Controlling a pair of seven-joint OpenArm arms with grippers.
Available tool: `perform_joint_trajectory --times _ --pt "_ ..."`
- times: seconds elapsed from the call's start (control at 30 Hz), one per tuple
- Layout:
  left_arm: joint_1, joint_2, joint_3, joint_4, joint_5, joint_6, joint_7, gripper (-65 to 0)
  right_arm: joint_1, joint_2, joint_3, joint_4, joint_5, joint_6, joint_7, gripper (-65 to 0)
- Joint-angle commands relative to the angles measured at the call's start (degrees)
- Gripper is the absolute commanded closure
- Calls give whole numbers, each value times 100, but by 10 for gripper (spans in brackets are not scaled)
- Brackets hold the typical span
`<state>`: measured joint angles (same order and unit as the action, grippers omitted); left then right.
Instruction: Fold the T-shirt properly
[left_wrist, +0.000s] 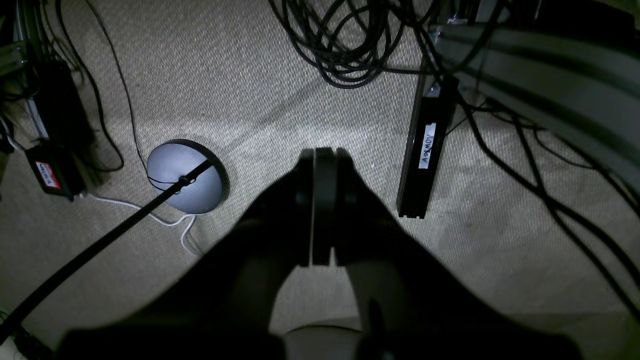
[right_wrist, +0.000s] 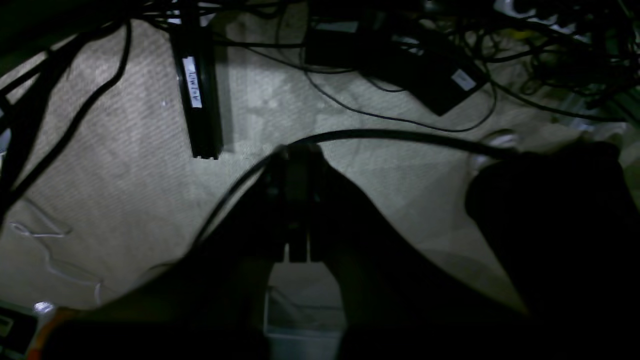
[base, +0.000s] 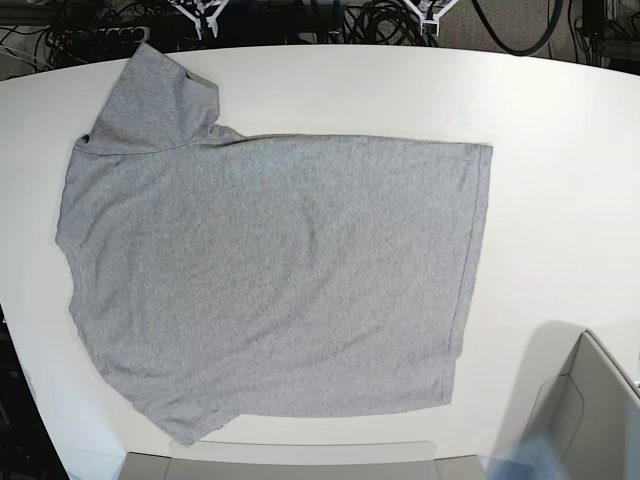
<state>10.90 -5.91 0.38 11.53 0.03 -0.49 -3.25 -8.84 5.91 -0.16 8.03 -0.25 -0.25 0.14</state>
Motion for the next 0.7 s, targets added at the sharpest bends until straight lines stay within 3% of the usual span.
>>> perform_joint_trajectory --times 0.0,0.1,0.47,0.67 --pt "163 -81 -16 188 10 27 -75 -3 -158 116 12 151 12 -6 61 -2" --pt "655 -160 -16 917 10 27 -23 -2 -659 204 3 766 12 -6 298 -1" --pt "2519 -371 -43 3379 1 27 -5 -1 -2628 380 21 3034 56 -6 342 -1" --pt "3794 -556 -201 5673 -8 27 540 -1 -4008 670 21 5109 1199 -6 342 -1"
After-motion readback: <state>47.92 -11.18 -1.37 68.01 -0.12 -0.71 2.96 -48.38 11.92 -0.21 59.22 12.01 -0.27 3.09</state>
